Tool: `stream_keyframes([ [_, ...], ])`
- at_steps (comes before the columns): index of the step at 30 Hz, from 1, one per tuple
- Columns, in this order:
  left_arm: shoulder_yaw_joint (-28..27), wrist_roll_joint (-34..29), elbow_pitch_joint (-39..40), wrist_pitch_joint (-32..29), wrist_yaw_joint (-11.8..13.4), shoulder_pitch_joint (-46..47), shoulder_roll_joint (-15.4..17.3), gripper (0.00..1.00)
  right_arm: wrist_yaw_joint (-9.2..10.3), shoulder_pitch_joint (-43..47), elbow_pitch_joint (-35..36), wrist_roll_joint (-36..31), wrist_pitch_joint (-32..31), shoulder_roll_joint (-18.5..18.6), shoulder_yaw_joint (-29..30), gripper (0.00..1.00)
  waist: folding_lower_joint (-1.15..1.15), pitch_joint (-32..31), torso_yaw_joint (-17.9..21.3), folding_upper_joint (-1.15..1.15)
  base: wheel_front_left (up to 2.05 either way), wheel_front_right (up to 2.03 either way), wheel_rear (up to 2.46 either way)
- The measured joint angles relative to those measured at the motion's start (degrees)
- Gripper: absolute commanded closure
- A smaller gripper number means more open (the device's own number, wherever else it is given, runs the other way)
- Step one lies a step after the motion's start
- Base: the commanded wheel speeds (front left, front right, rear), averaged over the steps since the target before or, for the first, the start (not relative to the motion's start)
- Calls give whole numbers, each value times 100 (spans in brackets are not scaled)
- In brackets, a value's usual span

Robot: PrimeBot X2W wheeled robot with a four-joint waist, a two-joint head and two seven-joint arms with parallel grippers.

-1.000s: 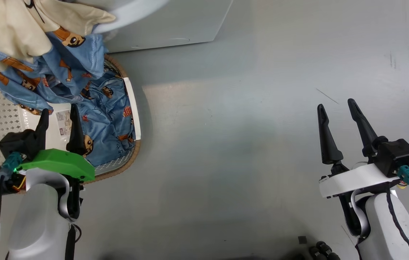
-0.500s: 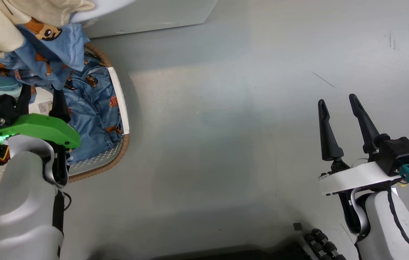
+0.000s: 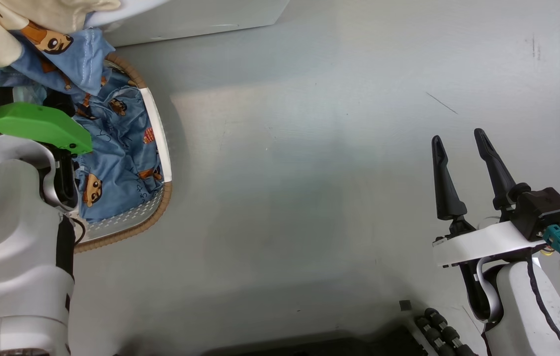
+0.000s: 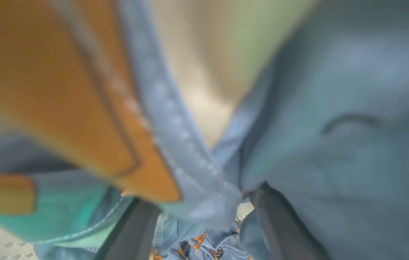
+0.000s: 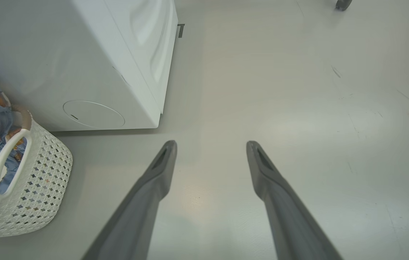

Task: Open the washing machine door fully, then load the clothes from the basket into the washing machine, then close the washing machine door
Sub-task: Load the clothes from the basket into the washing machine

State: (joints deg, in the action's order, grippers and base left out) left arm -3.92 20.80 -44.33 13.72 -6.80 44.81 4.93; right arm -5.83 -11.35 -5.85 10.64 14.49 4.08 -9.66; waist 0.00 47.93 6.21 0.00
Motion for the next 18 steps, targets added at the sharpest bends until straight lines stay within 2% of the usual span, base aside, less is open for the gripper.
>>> stream_keyframes([
  [7,22,224,-227,2,-31,113,-1,0,0,-14,-1,40,0,-13,-1,0,0,-9,37,0,0,0,0],
  [8,19,280,-275,2,-32,134,-3,69,0,-24,-1,42,0,-19,-1,0,0,-14,43,0,0,0,0],
  [9,42,290,-311,3,-32,149,4,69,0,-35,-4,42,0,-25,-1,0,0,-21,48,0,0,0,0],
  [10,87,271,-342,3,-32,159,22,100,0,-48,-14,42,0,-29,0,0,0,-35,51,0,0,0,0],
  [18,388,335,-498,16,-33,185,29,100,0,-111,-36,44,0,-27,43,0,0,-234,-1,0,0,0,0],
])
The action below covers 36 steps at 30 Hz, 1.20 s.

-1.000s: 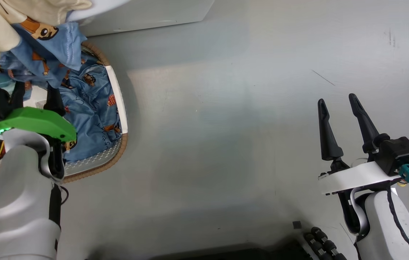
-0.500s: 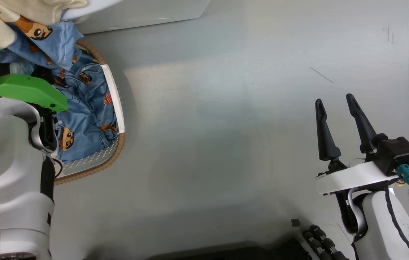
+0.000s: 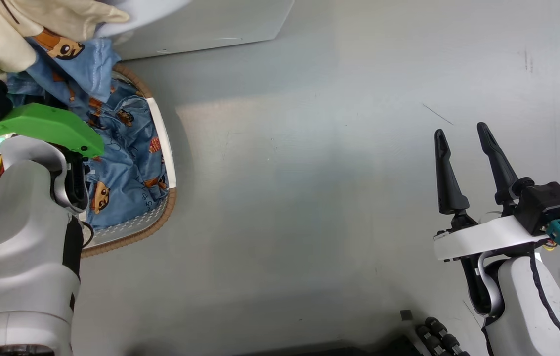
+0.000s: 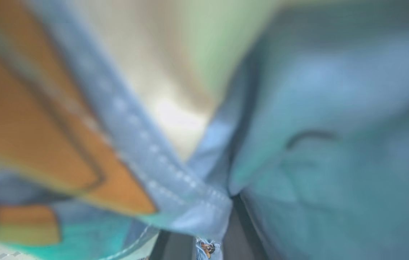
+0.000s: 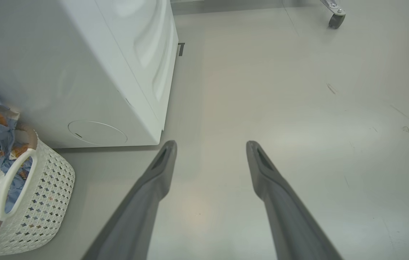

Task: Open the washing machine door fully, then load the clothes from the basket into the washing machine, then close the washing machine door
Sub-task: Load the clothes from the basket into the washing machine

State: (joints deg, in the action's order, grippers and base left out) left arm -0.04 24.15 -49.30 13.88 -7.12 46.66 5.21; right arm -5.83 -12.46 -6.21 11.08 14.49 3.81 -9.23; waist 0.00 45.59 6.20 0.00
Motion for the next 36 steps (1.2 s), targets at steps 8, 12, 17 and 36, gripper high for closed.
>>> stream_keyframes([
  [8,428,-26,157,41,-19,-421,-20,100,-1,-8,-90,43,0,1,79,0,0,-293,-149,0,0,0,0],
  [12,538,-62,339,41,-19,-726,-15,100,-3,-8,-160,52,0,2,101,0,0,-460,-242,0,0,0,0],
  [17,365,-58,781,41,-20,-823,99,100,-10,-7,-240,59,0,2,78,0,0,-669,-356,0,0,0,0],
  [36,236,93,1828,56,-21,-565,550,100,-60,9,-445,268,0,-26,-114,0,0,-1224,-257,0,0,0,0],
])
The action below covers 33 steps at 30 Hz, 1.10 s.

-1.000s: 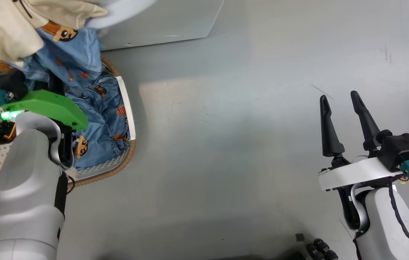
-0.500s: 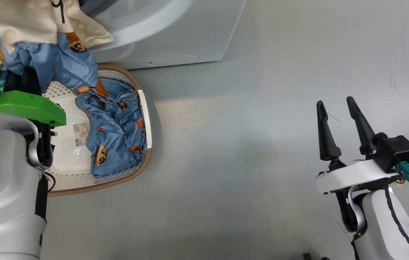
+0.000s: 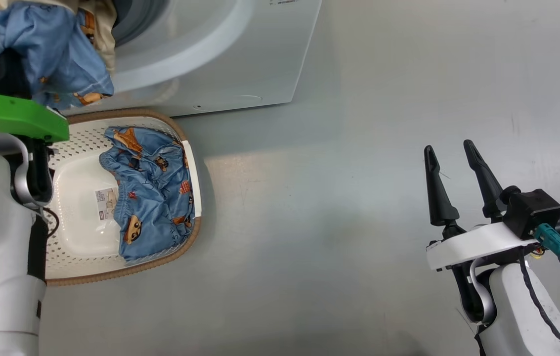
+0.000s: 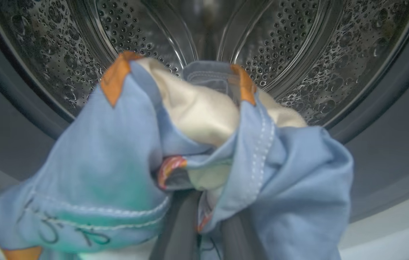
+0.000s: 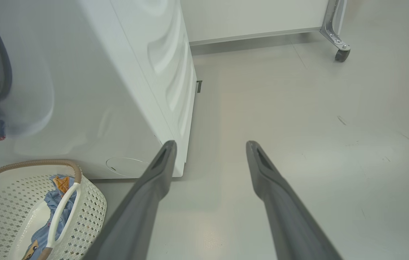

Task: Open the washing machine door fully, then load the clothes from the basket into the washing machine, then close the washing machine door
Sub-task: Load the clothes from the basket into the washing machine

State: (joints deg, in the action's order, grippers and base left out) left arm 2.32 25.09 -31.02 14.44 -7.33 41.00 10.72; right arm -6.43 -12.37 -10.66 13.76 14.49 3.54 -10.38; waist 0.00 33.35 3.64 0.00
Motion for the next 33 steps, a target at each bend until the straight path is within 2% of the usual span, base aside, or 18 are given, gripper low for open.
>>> stream_keyframes([
  [5,23,183,-132,-1,0,280,42,100,0,4,0,35,0,-3,2,0,0,-27,65,0,0,0,0],
  [9,-65,254,-238,-186,-1,534,305,100,-2,4,3,43,0,-12,-76,0,0,21,146,0,0,0,0],
  [18,-62,257,-459,-568,-2,1070,544,100,-3,1,20,67,0,-13,-87,0,0,235,246,0,0,0,0],
  [33,159,43,-600,-988,-2,1863,726,100,-7,-17,49,86,0,-30,-158,0,0,587,392,0,0,0,0],
])
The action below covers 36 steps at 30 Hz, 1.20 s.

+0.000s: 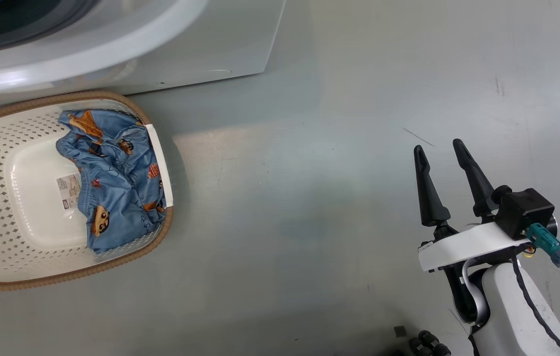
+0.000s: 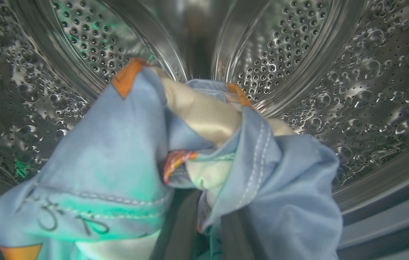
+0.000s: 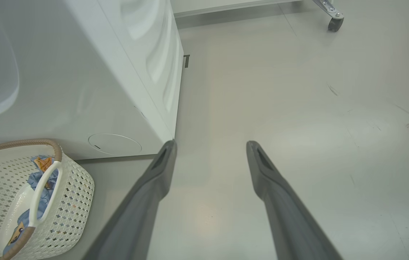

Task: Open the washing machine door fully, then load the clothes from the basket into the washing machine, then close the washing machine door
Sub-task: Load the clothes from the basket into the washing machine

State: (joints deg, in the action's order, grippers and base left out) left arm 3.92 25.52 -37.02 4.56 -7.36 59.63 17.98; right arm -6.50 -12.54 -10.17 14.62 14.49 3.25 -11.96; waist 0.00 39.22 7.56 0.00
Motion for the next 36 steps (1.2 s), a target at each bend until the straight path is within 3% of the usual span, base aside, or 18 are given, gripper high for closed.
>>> stream_keyframes([
  [24,126,-153,-368,-658,2,1078,267,100,7,-16,55,52,0,-19,-78,0,0,602,167,0,0,0,0],
  [36,219,-350,14,534,2,1534,293,100,8,-23,58,64,0,-46,-138,0,0,758,200,0,0,0,0],
])
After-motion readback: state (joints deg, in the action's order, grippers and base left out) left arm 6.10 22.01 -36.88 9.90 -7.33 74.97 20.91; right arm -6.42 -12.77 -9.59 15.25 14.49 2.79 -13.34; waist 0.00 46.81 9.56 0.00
